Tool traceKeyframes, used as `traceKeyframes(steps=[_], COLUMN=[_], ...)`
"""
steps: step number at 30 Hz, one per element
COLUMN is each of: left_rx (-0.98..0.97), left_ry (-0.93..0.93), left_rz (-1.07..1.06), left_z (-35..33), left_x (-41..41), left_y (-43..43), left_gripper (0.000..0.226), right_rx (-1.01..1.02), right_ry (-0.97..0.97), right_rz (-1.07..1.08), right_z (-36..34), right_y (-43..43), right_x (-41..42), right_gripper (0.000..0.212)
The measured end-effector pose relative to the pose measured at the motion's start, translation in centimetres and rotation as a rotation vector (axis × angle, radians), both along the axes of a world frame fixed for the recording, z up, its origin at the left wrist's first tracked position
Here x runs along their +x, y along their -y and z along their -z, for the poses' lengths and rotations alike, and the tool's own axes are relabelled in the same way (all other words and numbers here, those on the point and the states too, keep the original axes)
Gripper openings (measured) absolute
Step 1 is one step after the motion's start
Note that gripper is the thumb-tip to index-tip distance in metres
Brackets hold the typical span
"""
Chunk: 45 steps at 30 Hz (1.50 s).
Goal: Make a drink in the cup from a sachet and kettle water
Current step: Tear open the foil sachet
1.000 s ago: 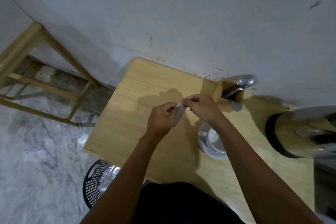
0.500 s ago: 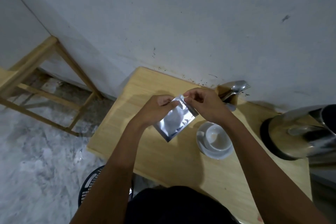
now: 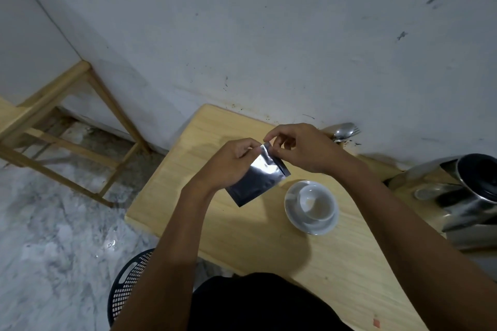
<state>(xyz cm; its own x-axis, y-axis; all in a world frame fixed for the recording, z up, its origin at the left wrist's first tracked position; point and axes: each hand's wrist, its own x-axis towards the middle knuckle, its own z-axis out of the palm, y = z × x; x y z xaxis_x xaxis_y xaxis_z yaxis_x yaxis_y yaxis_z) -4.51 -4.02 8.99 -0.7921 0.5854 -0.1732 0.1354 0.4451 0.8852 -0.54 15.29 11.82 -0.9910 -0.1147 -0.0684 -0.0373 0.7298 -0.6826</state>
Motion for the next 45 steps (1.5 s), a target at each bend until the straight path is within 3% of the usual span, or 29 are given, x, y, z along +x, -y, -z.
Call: traceKeyframes(steps=[9,17,22,39,45], left_rx=[0.007,0.011,-0.001,0.011,0.097], left_ry=[-0.064,-0.124,-0.138,-0.237,-0.175], left_rz=[-0.051,-0.052,-0.073,-0.041,-0.092], left_z=[-0.8,-0.7,-0.7,-1.3,-1.2], left_x=[0.9,1.0,1.1,0.7,0.8], left_y=[-0.8,-1.1,-1.2,-1.1,-1.5], left_gripper=[0.023,0.023,0.023,0.02,0.02], right_rx=[0.136,0.189,0.203,0.294,0.315], right_ry=[-0.031,0.008,0.013,0.006,-0.058], right_rz=[-0.015,-0.025,-0.035,-0.15,-0.122], right_z=[-1.2,-1.9,-2.2,-3.3,-3.3], right_y=[-0.2,-0.1,0.0,0.6,0.8], right_x=[-0.4,-0.6,-0.4,-0.2,0.2], right_gripper=[0.007,0.021,0.007,0.007,0.011])
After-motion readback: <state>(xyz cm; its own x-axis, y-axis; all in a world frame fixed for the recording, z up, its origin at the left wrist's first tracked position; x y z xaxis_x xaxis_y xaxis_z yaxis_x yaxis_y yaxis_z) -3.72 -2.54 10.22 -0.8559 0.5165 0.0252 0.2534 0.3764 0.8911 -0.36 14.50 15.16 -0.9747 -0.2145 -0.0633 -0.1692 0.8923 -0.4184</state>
